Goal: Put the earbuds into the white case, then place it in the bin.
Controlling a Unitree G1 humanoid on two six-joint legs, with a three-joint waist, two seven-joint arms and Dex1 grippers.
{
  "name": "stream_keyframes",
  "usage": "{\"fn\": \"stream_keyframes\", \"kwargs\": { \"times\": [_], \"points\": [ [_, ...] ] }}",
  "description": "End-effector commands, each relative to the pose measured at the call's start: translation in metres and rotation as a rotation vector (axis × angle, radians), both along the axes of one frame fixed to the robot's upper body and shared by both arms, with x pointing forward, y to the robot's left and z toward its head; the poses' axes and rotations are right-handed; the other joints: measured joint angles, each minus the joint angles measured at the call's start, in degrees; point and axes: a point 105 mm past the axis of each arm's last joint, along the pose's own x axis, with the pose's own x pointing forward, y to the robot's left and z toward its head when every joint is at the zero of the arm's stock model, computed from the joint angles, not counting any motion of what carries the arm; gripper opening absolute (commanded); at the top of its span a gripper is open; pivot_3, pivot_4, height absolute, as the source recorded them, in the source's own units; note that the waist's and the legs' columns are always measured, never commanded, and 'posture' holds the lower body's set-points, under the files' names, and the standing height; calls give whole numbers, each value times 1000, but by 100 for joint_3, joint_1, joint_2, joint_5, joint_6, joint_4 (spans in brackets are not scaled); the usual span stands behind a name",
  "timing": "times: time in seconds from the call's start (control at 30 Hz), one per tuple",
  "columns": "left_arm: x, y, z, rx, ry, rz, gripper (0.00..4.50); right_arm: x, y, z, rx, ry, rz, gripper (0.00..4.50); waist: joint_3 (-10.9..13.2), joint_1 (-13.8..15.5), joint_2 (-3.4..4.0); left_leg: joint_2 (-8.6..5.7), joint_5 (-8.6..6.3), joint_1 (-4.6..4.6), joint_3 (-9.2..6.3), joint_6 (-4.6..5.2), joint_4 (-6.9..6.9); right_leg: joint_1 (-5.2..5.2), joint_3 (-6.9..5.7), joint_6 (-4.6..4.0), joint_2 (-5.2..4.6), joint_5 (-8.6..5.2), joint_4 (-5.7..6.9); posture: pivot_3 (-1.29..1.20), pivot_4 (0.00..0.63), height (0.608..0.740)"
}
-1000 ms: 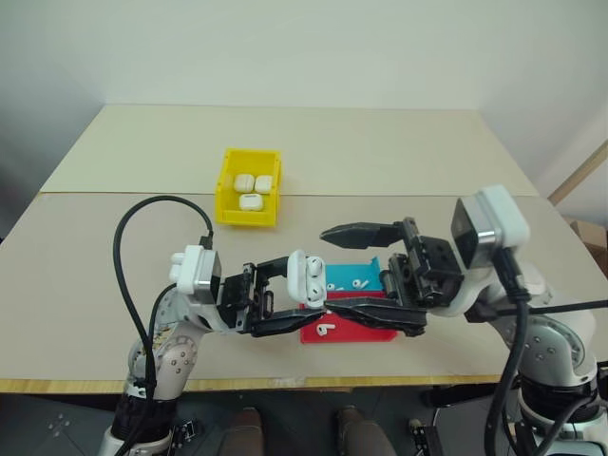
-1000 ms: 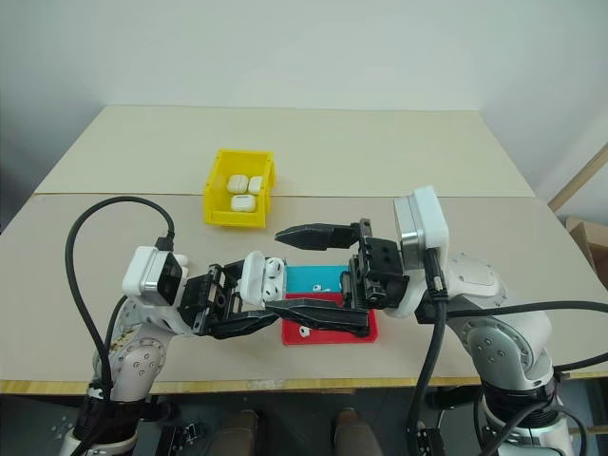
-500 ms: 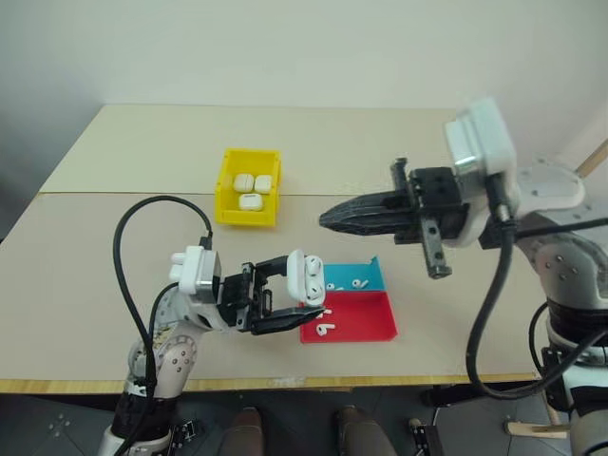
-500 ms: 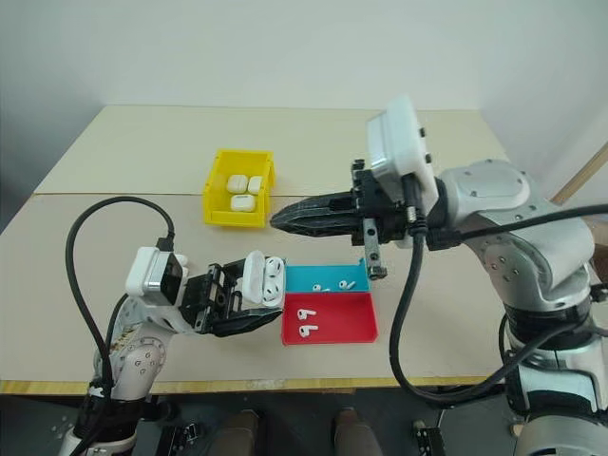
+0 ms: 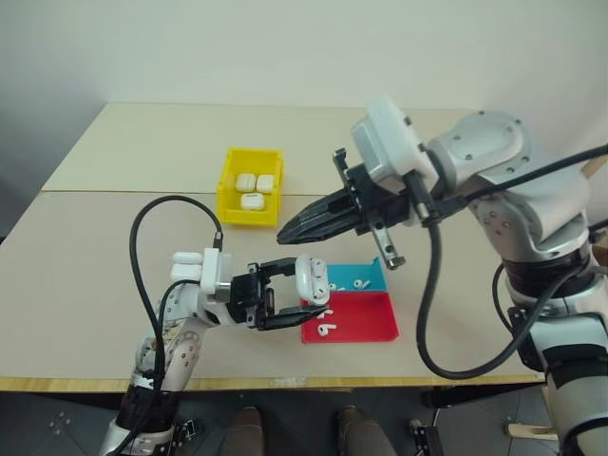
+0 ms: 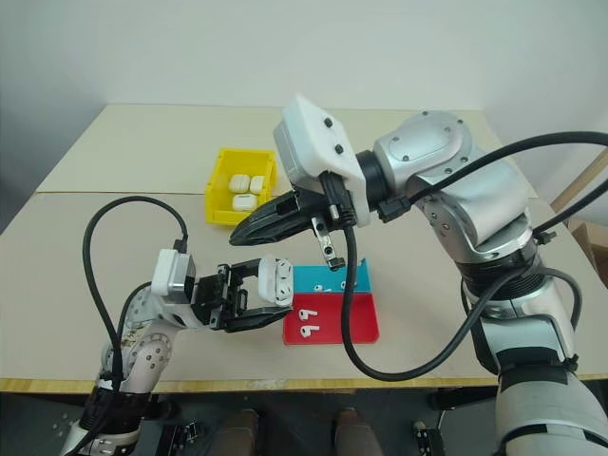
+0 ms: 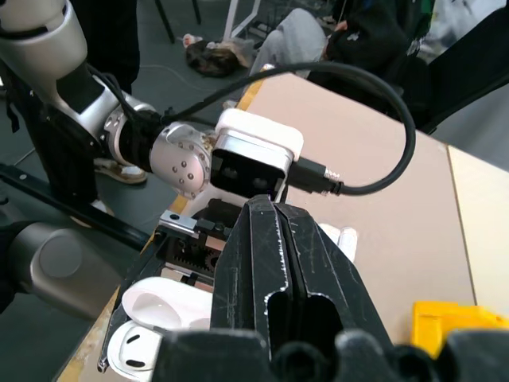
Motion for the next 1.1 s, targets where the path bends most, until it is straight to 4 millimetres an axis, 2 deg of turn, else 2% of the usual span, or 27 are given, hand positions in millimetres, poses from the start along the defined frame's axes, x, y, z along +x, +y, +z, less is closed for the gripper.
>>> {"fn": "stream_keyframes", "kwargs": {
  "times": [0.03,0.4,0.63,1.1],
  "points": [
    [-2,-4,3,-3,-42,-8,2801,-7,3,7,-26,-69,49,23,0,-2,0,0,0,0,0,0,0,0,0,0,0,0,0,0,150,740],
    [-3,-5,9,-16,-66,-23,2801,-5,5,-3,-107,-118,60,23,0,-10,0,0,0,0,-3,0,0,-1,-3,0,0,0,2,0,150,740],
    [-4,-4,11,-31,-74,-27,2801,-3,-1,-12,-150,-169,68,23,0,-11,0,0,0,0,-3,0,0,-1,-3,0,0,0,2,0,150,740],
    [-4,0,14,-55,-71,-27,2801,2,-20,-16,-170,-206,23,23,0,-8,0,0,0,0,-5,0,0,0,-4,0,0,0,2,0,150,740]
  ]
}}
